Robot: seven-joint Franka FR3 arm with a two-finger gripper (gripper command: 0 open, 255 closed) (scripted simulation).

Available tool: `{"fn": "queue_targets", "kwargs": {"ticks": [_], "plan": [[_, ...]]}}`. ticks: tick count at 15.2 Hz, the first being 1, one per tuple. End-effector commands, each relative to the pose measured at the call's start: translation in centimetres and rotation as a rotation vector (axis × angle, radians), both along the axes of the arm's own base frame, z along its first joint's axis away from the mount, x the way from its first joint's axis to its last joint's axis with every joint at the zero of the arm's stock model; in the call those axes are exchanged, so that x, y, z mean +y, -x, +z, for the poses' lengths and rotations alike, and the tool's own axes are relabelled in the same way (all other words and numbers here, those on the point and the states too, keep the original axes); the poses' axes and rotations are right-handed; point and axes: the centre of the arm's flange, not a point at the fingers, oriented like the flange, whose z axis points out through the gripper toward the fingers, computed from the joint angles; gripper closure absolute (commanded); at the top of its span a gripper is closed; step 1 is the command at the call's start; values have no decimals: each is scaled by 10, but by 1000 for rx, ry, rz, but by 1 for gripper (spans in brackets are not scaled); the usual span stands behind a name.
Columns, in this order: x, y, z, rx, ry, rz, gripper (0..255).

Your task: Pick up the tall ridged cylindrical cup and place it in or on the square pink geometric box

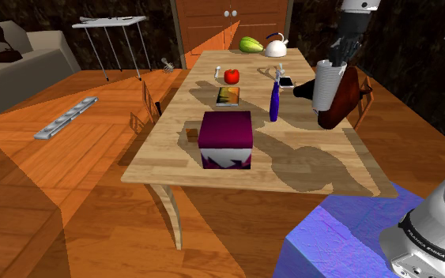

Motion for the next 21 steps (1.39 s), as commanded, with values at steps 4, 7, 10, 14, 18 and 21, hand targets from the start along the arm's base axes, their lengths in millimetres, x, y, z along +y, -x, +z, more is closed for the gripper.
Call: {"fn": "queue_targets", "kwargs": {"ticks": [4, 7, 10, 14, 18, 21], "plan": [[0, -1, 25, 0, 0, 0, 255], [22, -15, 34, 0, 0, 0, 255], [54, -37, 40, 0, 0, 0, 255], [97, -66, 47, 0, 0, 0, 255], [141, -96, 55, 0, 0, 0, 255], [173, -117, 61, 0, 0, 0, 255]]}}
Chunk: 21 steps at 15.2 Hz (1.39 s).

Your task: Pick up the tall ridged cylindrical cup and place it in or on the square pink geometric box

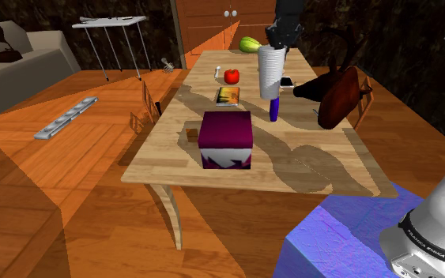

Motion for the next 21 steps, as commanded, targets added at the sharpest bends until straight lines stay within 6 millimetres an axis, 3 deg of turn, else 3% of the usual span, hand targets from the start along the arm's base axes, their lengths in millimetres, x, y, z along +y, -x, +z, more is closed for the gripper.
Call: {"fn": "queue_targets", "kwargs": {"ticks": [1, 10, 21], "plan": [[22, -17, 4, 0, -1, -1, 255], [119, -82, 21, 0, -1, -1, 255], [119, -82, -37, 0, -1, -1, 255]]}}
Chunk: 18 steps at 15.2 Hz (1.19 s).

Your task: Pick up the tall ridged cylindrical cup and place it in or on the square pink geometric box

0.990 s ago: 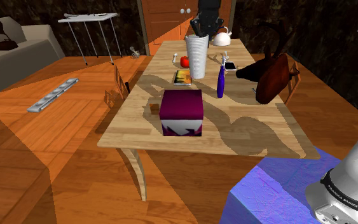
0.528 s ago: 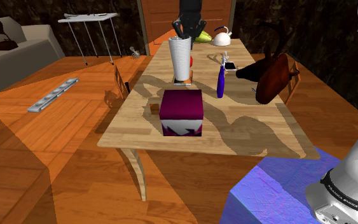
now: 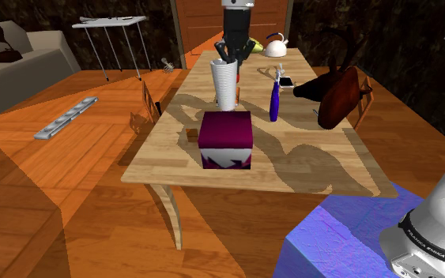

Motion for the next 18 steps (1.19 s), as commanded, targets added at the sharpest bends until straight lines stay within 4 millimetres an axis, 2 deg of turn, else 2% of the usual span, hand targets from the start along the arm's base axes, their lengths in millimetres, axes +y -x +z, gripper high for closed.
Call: {"fn": "queue_targets", "kwargs": {"ticks": [1, 12, 18], "plan": [[1, 0, -11, -1, 0, 0, 255], [1, 0, -67, -1, 0, 0, 255], [1, 0, -67, -1, 0, 0, 255]]}}
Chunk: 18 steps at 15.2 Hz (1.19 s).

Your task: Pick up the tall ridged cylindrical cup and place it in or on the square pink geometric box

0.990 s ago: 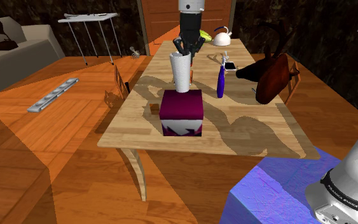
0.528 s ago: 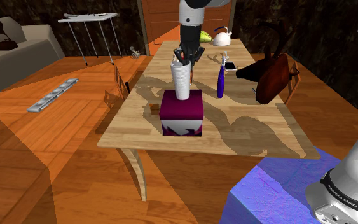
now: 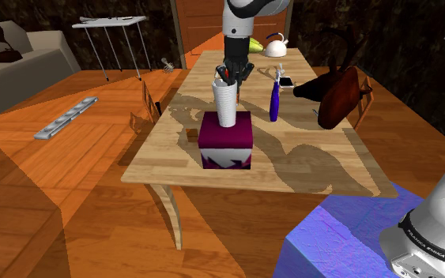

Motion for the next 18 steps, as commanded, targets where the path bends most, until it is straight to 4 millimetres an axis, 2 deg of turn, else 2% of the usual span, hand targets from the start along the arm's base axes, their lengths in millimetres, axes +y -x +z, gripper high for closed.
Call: {"fn": "queue_targets", "kwargs": {"ticks": [1, 2, 3, 8, 12, 18], "plan": [[0, 0, 0, 0, 0, 0, 255], [0, 0, 0, 0, 0, 0, 255], [0, 0, 0, 0, 0, 0, 0], [0, 0, 0, 0, 0, 0, 0], [-5, 0, 50, 0, 0, 0, 0], [-5, 0, 50, 0, 0, 0, 0]]}}
